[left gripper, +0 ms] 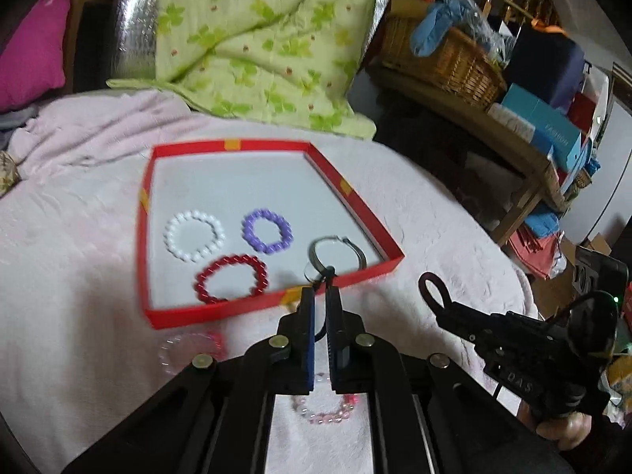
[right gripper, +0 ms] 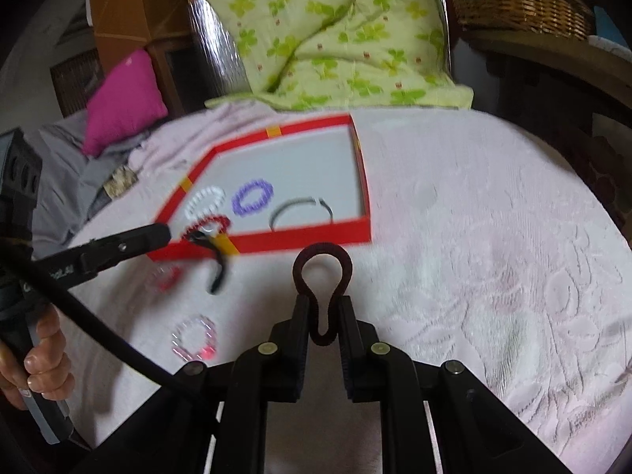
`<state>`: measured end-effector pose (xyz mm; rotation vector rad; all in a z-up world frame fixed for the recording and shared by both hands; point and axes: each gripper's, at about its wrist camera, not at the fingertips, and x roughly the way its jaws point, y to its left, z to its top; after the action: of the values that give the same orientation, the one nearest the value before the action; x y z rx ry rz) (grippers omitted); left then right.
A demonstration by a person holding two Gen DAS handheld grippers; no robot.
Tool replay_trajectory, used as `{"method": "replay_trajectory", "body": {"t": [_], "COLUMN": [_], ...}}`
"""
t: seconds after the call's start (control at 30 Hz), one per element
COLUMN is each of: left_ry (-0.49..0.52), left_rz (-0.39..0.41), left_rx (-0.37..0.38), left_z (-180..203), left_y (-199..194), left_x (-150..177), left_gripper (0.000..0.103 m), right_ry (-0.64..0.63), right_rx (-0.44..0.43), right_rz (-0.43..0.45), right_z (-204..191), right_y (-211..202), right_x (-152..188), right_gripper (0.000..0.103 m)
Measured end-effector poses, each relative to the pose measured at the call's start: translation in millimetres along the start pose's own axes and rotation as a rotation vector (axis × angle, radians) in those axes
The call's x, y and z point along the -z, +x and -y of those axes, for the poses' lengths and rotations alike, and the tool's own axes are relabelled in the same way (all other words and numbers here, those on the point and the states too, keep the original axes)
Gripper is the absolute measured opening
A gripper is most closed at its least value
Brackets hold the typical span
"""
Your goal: Organize jewelry
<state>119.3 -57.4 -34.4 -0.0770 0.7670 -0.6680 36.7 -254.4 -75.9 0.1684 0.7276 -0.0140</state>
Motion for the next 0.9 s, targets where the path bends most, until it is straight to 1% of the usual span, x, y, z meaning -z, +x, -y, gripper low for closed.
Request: {"method": "replay_trajectory", "body": {"t": [0.13,0.27,0.33,0.4,0.5,0.53,0.57,0.6,0.63,0.7,0.8,0.9], "left_ry": [-0.036,-0.039,-0.018,0.012,0.060,0.064,0.059,0.046,0.036,0.024,-0.002,-0.041], "left_rz": [0.058,0.064,0.045,0.009,-0.085,-0.129,-0.149,-0.182,-0.202,-0.226,-0.258,-0.281], "left_rx": [-0.017,-0.007,0.009,0.005,0.017,0.016,0.013,0.005,-0.012,-0.038,-0.038,-0.056], "left_z": [-17,-25,-21,-14,0,4,5,6,6,6,8,7], "left_y": [-15,-19,-15,-7,10,20,24,33,39,48,62,77], "left_x": [-6,-6,-5,-1,6,9,12,14,17,19,21,23], "left_gripper": [0.005,0.005,0.005,0.005,0.007,0.013,0.019,0.035,0.049,0.051,0.051,0.051], "right_ry": [0.024,0.051,0.070,0.079,0.086,0.084,0.080,0.078,0.080,0.090,0.096,0.095], "right_rx": [-0.019,-0.029,-0.032,-0.028,-0.020,-0.017,-0.013,-0.007,-0.003,-0.002,0.005,0.004], "right_rz": [0.039,0.057,0.062,0.060,0.050,0.048,0.046,0.045,0.043,0.032,0.017,0.014], "right_z": [-6,-9,-8,-5,-1,1,2,4,6,12,18,21], "right_y": [-2,2,3,3,2,1,0,-1,-2,-2,-2,-3], "right_x": [-10,-20,-22,-21,-18,-17,-16,-14,-13,-11,-7,-6], "right_gripper": [0.015,0.015,0.015,0.015,0.015,0.016,0.015,0.016,0.016,0.016,0.016,0.016]}}
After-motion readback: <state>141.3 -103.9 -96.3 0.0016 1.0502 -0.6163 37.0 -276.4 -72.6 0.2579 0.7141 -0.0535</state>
